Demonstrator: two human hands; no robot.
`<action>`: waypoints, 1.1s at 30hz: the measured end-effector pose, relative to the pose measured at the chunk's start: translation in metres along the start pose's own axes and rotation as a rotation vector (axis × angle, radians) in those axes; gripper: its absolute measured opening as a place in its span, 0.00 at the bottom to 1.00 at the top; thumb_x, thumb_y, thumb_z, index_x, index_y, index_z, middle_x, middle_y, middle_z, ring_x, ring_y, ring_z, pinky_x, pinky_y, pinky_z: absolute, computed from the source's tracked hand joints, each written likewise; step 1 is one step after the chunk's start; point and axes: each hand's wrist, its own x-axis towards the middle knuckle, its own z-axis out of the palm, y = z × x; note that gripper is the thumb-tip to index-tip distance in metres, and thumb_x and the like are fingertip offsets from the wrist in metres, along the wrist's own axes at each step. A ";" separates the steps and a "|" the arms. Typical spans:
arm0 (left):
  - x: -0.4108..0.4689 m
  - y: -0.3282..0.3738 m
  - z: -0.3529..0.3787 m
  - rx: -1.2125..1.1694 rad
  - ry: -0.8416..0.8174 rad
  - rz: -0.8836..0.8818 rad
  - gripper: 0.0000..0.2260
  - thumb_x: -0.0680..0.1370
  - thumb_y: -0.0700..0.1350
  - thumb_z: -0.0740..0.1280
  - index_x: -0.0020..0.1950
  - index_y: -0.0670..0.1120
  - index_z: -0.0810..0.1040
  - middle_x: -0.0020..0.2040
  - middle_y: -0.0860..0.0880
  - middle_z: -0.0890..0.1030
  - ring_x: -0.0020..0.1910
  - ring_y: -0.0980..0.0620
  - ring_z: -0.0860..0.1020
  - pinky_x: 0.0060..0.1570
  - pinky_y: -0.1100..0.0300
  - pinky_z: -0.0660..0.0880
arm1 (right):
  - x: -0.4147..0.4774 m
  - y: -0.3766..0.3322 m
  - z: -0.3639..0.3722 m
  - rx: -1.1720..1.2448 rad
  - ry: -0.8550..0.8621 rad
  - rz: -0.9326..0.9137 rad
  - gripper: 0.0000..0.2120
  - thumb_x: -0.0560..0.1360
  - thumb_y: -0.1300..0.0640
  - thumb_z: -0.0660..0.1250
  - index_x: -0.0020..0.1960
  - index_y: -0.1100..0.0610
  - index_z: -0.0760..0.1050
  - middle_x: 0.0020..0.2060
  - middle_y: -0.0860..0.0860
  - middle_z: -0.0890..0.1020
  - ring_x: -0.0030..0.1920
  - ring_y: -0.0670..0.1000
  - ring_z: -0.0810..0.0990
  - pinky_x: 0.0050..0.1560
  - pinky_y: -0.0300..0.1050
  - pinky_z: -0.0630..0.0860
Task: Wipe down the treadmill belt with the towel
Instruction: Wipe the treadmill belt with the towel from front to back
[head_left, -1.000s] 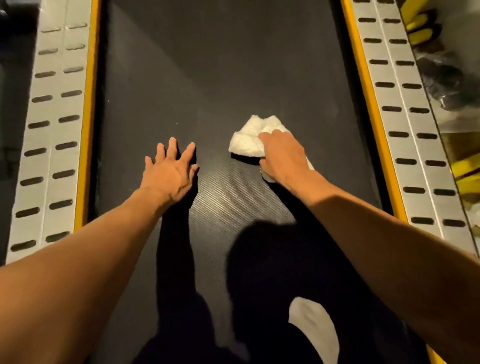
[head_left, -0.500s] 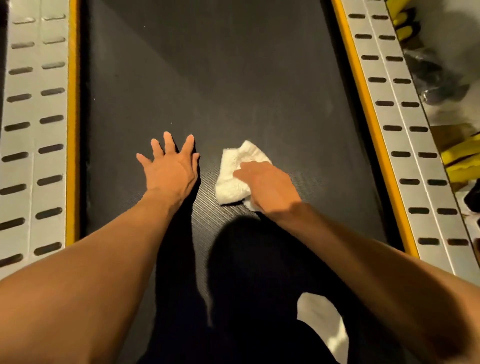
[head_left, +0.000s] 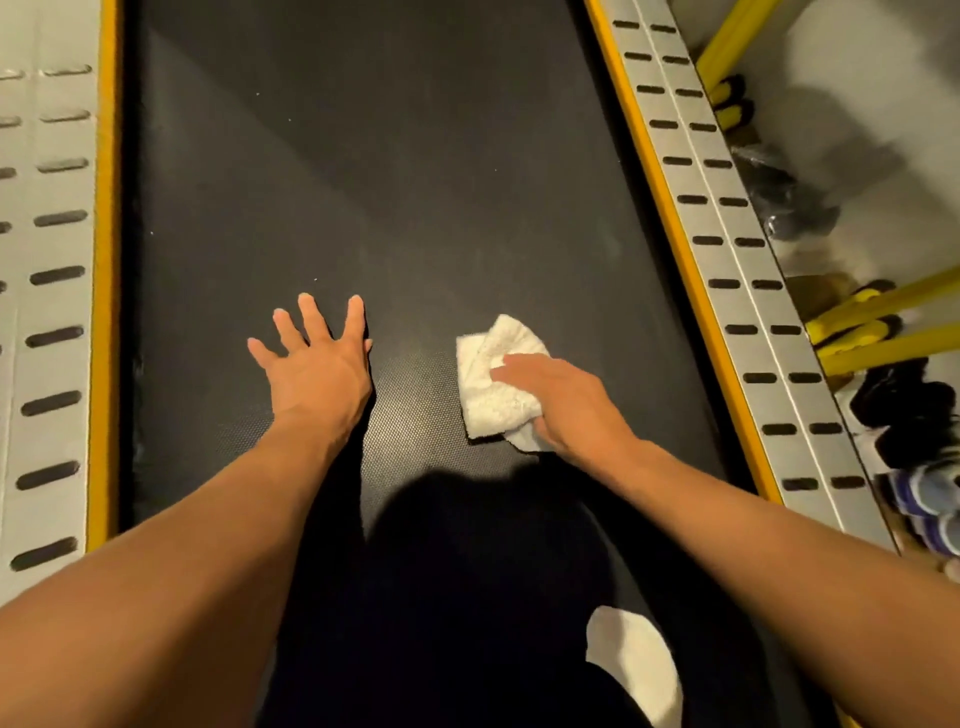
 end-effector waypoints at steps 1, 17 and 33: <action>-0.001 0.000 0.001 -0.009 -0.005 -0.002 0.24 0.84 0.54 0.43 0.79 0.54 0.43 0.78 0.36 0.45 0.76 0.30 0.45 0.68 0.29 0.50 | -0.002 0.001 -0.008 0.054 0.012 -0.001 0.25 0.71 0.71 0.64 0.67 0.56 0.74 0.67 0.53 0.74 0.68 0.55 0.71 0.70 0.48 0.64; 0.005 0.001 -0.001 -0.045 -0.047 -0.020 0.23 0.84 0.53 0.43 0.79 0.55 0.40 0.78 0.35 0.42 0.75 0.29 0.43 0.68 0.27 0.46 | -0.015 0.002 -0.019 0.084 0.039 0.052 0.21 0.68 0.50 0.61 0.57 0.54 0.81 0.56 0.53 0.81 0.56 0.52 0.78 0.61 0.42 0.70; 0.001 -0.003 -0.003 -0.076 -0.054 -0.039 0.24 0.83 0.54 0.47 0.78 0.59 0.44 0.79 0.42 0.43 0.77 0.36 0.42 0.70 0.30 0.45 | 0.010 0.073 -0.042 -0.183 0.082 0.091 0.20 0.68 0.57 0.74 0.58 0.48 0.78 0.50 0.51 0.78 0.51 0.51 0.76 0.50 0.43 0.71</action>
